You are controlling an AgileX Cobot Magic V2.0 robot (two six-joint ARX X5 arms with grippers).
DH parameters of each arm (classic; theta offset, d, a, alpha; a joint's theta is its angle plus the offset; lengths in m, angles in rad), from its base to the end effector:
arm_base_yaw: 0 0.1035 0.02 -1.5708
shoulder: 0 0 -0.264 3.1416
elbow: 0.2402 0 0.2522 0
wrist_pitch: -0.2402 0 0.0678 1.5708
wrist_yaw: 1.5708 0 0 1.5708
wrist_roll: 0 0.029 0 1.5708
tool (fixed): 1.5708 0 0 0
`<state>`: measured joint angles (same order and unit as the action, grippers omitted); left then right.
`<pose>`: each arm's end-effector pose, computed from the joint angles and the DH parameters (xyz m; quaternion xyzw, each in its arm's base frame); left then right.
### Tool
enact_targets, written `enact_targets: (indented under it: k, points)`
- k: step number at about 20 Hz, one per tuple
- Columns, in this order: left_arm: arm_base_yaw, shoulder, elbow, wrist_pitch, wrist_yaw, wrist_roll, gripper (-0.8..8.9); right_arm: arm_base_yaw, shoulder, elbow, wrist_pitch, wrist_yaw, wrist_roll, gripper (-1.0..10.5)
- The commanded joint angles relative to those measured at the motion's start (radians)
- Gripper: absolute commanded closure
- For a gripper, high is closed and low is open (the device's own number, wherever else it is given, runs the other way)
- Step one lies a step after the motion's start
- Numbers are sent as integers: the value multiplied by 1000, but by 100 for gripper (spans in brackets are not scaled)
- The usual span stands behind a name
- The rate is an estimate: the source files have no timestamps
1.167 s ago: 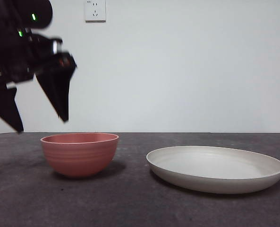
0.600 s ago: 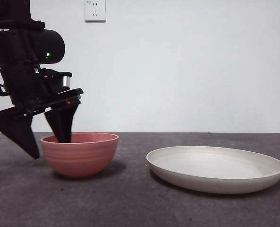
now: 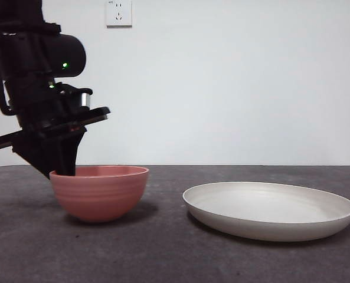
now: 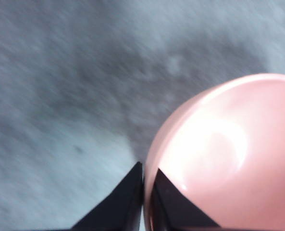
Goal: Place the red bowl on the white plate
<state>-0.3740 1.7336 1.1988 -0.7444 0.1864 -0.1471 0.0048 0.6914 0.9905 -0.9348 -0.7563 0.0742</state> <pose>0.3069 -0.1262 0.1985 -0.0009 0.6089 -0.1776 0.7731 0.1045 0.0204 0.3486 0.1473 0.3036 0.3418 0.8771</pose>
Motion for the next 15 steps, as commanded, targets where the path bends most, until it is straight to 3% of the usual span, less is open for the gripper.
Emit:
enact_targets:
  k: [1, 9, 15]
  points:
    - [-39, 14, 93, -35, 1, -25, 798, 1, 6, 18, 6, -3, -7, 388]
    - [-218, 44, 367, -66, -12, -77, 798, 0, 6, 18, 6, -3, -7, 388]
    - [-334, 211, 573, -133, -33, -73, 798, 0, 6, 18, 6, -3, -3, 388]
